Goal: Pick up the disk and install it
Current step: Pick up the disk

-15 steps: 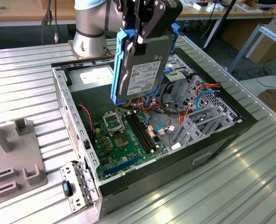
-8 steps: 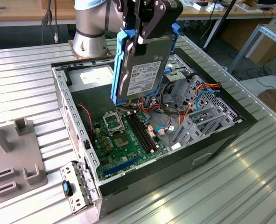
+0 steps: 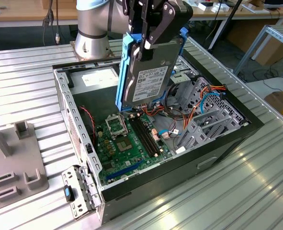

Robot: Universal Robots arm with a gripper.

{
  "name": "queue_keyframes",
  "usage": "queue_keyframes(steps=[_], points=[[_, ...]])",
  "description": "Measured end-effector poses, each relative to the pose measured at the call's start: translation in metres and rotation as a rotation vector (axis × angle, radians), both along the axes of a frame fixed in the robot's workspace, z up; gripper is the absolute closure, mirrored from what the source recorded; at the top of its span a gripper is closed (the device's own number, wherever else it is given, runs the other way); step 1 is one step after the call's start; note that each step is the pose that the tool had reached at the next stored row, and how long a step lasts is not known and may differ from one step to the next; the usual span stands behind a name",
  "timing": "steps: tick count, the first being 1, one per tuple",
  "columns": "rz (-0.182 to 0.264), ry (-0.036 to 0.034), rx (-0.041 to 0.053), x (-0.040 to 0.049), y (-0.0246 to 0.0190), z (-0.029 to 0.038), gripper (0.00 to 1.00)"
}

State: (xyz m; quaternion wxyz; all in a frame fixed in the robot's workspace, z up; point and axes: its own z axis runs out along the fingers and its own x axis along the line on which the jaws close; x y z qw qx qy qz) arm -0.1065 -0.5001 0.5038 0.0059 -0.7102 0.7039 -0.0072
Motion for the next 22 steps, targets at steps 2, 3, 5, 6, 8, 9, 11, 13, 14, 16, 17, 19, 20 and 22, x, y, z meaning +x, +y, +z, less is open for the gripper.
queue_keyframes(steps=[2, 3, 5, 6, 8, 9, 11, 13, 14, 16, 17, 19, 20, 22], points=[[0.0, 0.0, 0.0, 0.0, -0.0002, 0.0, 0.63], [0.0, 0.0, -0.0001, 0.0, -0.0002, 0.0, 0.63], [0.0, 0.0, 0.0, 0.0012, -0.0003, 0.0, 0.63], [0.0, 0.0, -0.0001, 0.002, -0.0002, 0.0, 0.63], [0.0, 0.0, 0.0, 0.0068, -0.0002, -0.0001, 0.63], [0.0, 0.0, -0.0001, 0.0084, -0.0002, -0.0001, 0.63], [0.0, 0.0001, -0.0002, 0.0118, -0.0002, 0.0, 0.63], [0.0, 0.0, -0.0001, 0.0118, -0.0002, -0.0001, 0.63], [0.0, 0.0, -0.0001, 0.0119, -0.0002, -0.0001, 0.63], [0.0, 0.0, -0.0001, 0.0124, -0.0002, -0.0001, 0.63], [0.0, 0.0, -0.0001, 0.0128, -0.0002, -0.0001, 0.63], [0.0, 0.0, -0.0001, 0.014, -0.0002, -0.0001, 0.63], [0.0, 0.0, 0.0, 0.0149, -0.0002, -0.0001, 0.63], [0.0, 0.0, -0.0001, 0.0172, -0.0002, -0.0001, 0.63]])
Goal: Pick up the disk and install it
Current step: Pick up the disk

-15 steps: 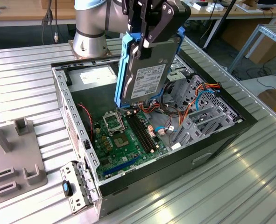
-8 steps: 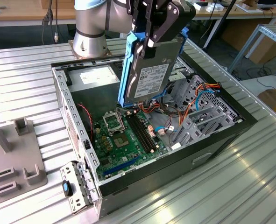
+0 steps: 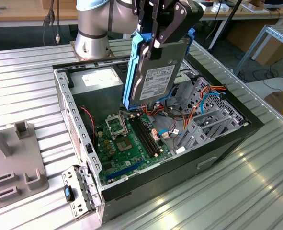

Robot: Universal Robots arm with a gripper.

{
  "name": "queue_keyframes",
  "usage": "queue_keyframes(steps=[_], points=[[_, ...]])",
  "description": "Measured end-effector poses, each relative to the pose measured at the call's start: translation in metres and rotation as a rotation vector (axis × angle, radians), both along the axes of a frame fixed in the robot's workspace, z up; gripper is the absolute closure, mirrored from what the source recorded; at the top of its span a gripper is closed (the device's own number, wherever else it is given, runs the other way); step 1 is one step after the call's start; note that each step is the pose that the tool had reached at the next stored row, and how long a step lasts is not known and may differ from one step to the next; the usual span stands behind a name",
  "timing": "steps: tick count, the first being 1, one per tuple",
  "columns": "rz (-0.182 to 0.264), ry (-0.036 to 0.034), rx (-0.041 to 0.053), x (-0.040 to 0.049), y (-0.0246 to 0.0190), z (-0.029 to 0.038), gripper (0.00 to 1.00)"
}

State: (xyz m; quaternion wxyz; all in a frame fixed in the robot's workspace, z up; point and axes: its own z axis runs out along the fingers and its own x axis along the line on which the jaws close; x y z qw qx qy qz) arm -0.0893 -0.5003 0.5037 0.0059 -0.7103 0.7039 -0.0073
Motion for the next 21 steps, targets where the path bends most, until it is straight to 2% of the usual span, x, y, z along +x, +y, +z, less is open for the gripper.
queue_keyframes(steps=[7, 19, 21], points=[[0.0, 0.0, 0.0, 0.0076, 0.0, 0.0, 0.63], [0.0, 0.0, 0.0001, 0.015, 0.0, 0.0, 0.63], [0.0, 0.0, 0.0001, 0.0192, 0.0, 0.0, 0.63]])
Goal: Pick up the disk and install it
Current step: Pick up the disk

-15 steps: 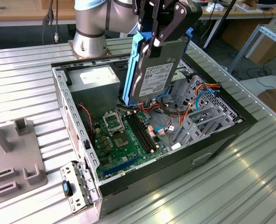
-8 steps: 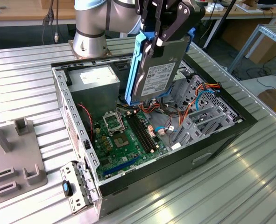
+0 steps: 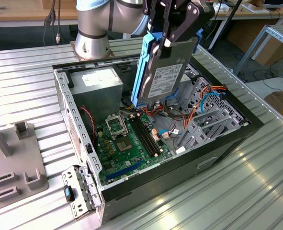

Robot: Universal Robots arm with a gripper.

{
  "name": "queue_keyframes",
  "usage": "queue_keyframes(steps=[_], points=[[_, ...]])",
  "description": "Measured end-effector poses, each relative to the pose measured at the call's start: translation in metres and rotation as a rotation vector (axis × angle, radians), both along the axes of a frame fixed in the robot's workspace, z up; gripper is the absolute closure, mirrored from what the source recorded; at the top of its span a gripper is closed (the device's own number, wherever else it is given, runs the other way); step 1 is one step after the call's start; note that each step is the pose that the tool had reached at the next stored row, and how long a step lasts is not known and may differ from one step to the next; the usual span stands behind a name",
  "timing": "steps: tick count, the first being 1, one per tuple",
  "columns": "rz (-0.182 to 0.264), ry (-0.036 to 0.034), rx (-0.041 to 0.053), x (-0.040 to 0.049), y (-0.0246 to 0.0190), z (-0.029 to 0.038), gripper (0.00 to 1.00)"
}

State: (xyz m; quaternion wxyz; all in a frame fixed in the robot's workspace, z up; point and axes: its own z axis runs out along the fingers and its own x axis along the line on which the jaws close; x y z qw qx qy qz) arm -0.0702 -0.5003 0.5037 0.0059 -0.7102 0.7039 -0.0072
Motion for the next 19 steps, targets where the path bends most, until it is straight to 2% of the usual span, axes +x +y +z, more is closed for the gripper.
queue_keyframes(steps=[8, 11, 15, 19], points=[[0.0, 0.0, -0.0001, 0.0173, -0.0001, 0.0, 0.63], [0.0, 0.0, 0.0, 0.0195, -0.0022, 0.0, 0.63], [0.0, 0.0, 0.0, 0.0216, -0.0071, 0.0, 0.63], [0.0, 0.0, -0.0001, 0.022, -0.008, 0.0, 0.63]])
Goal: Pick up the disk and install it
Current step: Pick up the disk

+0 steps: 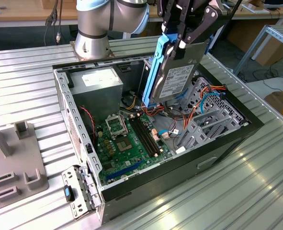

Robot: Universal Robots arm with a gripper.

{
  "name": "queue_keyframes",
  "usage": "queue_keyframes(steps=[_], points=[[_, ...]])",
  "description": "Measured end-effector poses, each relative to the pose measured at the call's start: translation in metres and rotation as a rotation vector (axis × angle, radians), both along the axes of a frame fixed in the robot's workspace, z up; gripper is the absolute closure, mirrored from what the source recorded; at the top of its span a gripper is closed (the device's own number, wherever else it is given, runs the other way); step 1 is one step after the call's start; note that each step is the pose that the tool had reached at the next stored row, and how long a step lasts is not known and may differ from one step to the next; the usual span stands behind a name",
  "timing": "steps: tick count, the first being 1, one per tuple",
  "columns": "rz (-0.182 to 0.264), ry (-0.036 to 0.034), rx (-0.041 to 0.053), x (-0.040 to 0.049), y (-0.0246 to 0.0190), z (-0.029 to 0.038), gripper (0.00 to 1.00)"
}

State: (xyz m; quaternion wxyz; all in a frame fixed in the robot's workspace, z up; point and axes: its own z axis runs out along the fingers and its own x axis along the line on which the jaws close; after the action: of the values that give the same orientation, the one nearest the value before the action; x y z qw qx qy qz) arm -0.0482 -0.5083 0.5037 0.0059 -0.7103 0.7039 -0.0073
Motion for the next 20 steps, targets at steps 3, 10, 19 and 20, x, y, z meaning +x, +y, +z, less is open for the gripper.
queue_keyframes(steps=[3, 10, 19, 20], points=[[0.0, 0.0, 0.0, 0.0001, -0.0002, 0.0, 0.63], [0.0, 0.0, 0.0001, 0.0002, -0.0003, 0.0, 0.63], [0.0, 0.0, 0.0001, 0.0117, -0.0055, -0.0001, 0.63], [0.0, 0.0, 0.0, 0.0128, -0.0123, -0.0001, 0.63]])
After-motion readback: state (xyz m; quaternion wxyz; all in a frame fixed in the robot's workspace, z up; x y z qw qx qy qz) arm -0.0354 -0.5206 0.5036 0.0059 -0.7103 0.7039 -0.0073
